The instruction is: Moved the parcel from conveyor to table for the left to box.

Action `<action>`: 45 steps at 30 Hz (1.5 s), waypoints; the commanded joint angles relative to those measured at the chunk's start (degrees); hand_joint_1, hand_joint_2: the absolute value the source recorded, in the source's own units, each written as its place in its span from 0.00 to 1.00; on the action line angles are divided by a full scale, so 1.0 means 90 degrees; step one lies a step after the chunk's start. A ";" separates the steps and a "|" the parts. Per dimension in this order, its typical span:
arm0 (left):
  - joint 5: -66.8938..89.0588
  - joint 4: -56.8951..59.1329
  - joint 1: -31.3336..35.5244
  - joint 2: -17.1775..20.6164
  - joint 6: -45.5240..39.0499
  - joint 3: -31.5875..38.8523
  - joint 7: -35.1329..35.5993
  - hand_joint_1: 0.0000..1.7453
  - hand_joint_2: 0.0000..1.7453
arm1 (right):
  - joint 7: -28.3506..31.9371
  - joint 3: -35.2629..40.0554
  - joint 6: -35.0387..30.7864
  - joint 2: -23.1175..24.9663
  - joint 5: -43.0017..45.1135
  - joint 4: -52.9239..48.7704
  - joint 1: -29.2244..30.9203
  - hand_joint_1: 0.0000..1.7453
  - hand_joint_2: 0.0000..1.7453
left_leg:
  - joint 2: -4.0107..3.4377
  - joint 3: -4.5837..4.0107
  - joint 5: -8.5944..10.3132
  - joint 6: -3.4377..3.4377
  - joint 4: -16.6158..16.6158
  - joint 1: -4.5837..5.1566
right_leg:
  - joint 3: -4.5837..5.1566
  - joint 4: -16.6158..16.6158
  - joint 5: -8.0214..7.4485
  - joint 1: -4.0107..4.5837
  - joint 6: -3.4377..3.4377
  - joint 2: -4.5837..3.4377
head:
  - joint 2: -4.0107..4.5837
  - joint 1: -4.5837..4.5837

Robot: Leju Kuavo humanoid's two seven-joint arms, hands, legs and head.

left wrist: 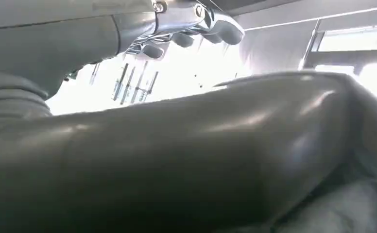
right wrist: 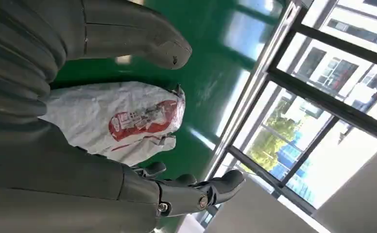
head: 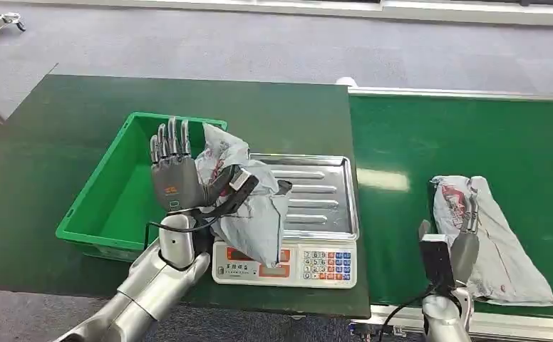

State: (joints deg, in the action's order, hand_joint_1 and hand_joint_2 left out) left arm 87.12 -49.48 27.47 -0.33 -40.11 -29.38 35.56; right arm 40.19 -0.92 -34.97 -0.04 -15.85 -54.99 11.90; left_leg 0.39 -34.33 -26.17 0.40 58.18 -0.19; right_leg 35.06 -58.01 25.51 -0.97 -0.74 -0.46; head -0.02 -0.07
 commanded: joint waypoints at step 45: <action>-0.5251 -0.3599 -0.0242 -0.1839 0.0012 0.5882 -0.8396 0.00 0.00 | -0.0022 0.0119 -0.0222 -0.0222 0.0014 -0.0011 -0.0585 0.00 1.00 | -0.0075 0.0019 -0.0016 0.0007 -0.0003 -0.0024 | -0.0015 0.0012 -0.0025 0.0026 0.0025 -0.0078 | 0.0000 -0.0002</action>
State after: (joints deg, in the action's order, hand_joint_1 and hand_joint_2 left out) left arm 82.87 -76.54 26.68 -4.22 -40.11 -0.25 31.33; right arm 40.22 -0.81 -36.00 -1.18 -17.11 -58.20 5.20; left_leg 0.29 -34.49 -26.16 0.51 58.20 -0.34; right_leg 35.10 -58.07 25.37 -0.84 -0.56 -0.65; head -0.02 -0.09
